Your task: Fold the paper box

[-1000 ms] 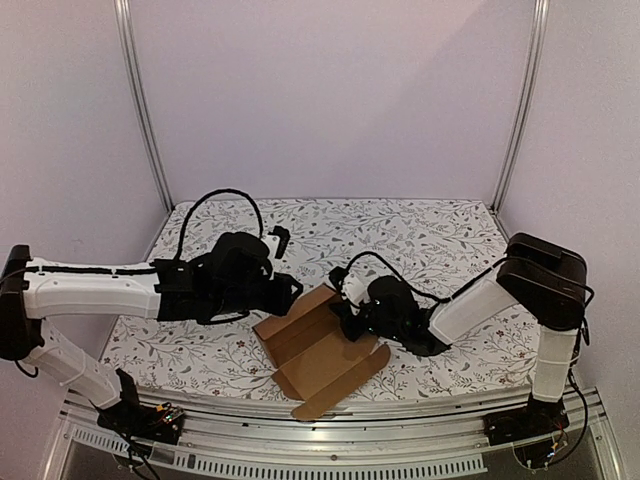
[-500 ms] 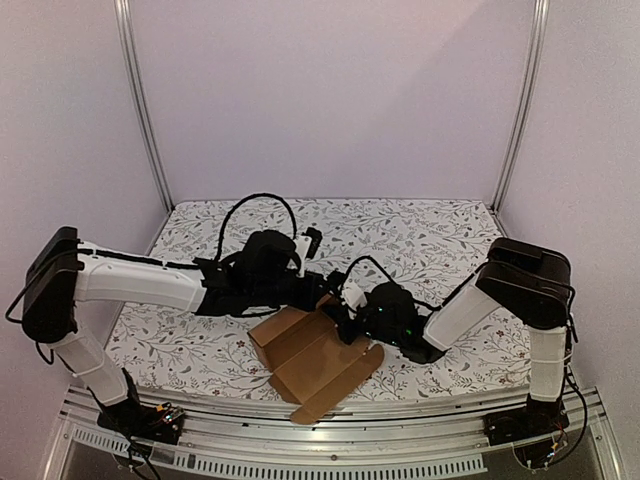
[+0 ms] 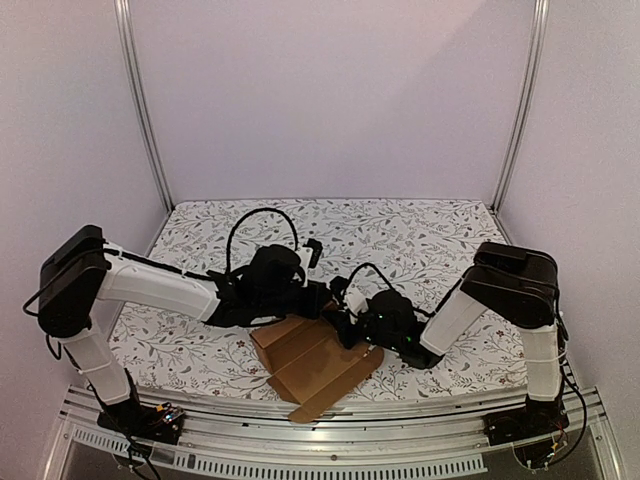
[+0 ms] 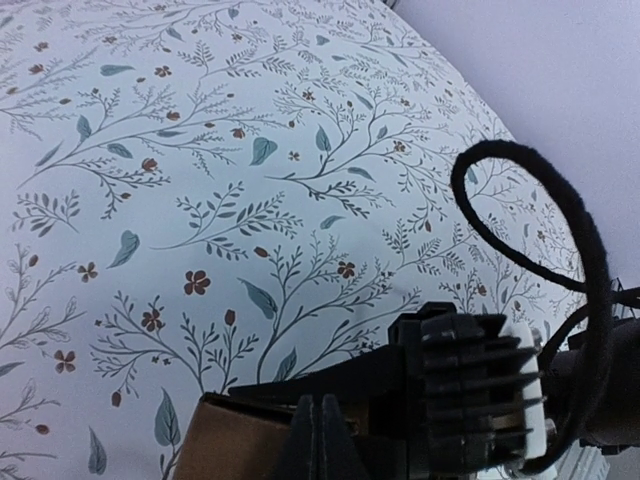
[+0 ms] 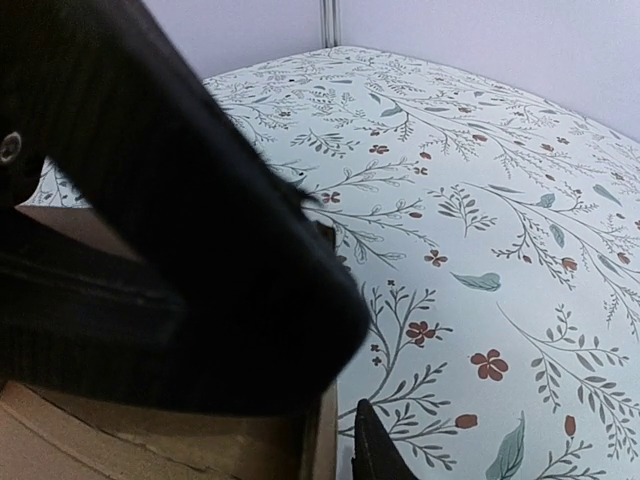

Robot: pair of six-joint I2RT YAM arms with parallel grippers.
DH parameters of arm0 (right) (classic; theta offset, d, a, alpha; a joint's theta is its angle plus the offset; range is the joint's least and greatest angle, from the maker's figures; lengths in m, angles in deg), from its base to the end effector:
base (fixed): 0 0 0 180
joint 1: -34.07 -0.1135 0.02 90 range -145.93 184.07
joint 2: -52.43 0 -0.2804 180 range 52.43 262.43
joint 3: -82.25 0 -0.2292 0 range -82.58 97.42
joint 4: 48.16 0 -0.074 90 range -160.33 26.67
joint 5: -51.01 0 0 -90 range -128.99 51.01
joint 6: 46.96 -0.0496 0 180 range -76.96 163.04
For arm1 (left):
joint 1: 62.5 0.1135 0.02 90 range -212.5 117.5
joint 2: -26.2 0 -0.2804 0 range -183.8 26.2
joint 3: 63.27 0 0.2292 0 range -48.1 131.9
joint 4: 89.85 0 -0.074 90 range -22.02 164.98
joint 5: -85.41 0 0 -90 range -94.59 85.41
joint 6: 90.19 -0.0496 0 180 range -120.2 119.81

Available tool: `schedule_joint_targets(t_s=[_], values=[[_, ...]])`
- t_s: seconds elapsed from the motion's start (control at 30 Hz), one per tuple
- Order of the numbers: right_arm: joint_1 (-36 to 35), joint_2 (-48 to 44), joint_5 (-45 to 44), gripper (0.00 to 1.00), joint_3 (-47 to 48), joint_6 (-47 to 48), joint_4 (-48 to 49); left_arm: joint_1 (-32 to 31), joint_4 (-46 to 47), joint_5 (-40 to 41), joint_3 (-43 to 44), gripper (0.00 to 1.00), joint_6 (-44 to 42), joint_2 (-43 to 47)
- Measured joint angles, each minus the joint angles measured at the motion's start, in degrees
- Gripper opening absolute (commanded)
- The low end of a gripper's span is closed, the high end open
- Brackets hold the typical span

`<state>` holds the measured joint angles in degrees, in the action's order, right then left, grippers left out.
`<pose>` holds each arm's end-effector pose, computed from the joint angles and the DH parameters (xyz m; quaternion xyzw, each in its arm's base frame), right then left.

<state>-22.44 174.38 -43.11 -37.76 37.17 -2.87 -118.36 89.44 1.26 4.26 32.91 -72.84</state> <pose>0.2206 0.3270 0.1137 -0.3234 0.7338 0.2844 0.5254 0.2084 -0.2983 0.2049 0.1484 0.8621 -0.3062 0.3756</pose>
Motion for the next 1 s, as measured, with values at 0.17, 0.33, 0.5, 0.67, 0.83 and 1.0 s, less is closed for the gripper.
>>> schedule_joint_targets(t_s=[0.17,0.33,0.5,0.67,0.83,1.0], values=[[0.02,1.18,-0.02,0.31,-0.39,-1.4,1.68,0.04,2.19,0.17,-0.74,0.0,1.07,-0.33],[0.02,1.18,-0.04,0.32,-0.63,-2.03,2.36,0.04,3.72,0.15,-1.44,0.0,2.1,-0.42],[-0.22,0.2,-0.61,0.32,-1.66,-1.73,2.32,0.04,4.74,-0.07,-2.16,0.0,2.78,-0.42],[-0.83,-2.32,-1.57,0.28,-1.73,-0.85,1.97,-0.02,5.42,-0.48,-2.62,0.0,3.52,-0.42],[-1.64,-2.95,-2.73,0.21,-1.73,0.09,1.68,-0.55,5.44,-0.44,-2.67,0.0,3.85,-0.44],[-2.71,-2.95,-4.33,0.0,-1.77,0.72,1.09,-0.94,5.92,-0.35,-2.67,0.0,4.44,-0.79]])
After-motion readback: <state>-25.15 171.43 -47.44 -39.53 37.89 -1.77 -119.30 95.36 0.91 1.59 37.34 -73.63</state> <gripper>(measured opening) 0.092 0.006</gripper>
